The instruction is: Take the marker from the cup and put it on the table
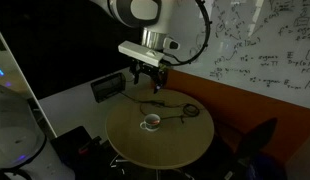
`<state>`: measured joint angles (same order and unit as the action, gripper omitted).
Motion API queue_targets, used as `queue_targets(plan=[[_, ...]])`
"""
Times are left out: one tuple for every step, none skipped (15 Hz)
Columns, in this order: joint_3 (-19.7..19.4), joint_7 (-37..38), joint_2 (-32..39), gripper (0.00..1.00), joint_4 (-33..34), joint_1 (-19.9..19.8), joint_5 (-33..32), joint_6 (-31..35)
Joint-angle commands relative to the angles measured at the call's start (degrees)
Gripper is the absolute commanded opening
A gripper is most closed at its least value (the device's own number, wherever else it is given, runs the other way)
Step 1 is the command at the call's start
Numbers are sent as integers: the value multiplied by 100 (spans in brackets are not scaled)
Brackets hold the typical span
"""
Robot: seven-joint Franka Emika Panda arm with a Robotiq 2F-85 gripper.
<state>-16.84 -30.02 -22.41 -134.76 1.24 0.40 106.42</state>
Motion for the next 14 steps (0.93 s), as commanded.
queue_targets(plan=[[154, -53, 22, 100, 9, -171, 60, -12], [197, -33, 32, 100, -24, -159, 28, 57], [243, -15, 63, 100, -37, -149, 6, 77], [303, 3, 82, 100, -73, -131, -13, 150], [384, 56, 134, 100, -108, -114, -39, 221], [481, 46, 210, 100, -155, -75, -71, 308], [575, 4, 274, 100, -215, -33, -88, 435], [668, -79, 382, 100, -304, 35, -51, 665], [788, -55, 487, 100, -383, 70, -95, 907], [881, -155, 617, 100, -502, 145, -54, 1288], [965, -304, 730, 100, -645, 221, -1, 1757], [1047, -455, 868, 100, -751, 291, -16, 2156], [1114, -710, 1065, 100, -815, 377, -9, 2455], [1191, -906, 1272, 100, -833, 432, -68, 2591]])
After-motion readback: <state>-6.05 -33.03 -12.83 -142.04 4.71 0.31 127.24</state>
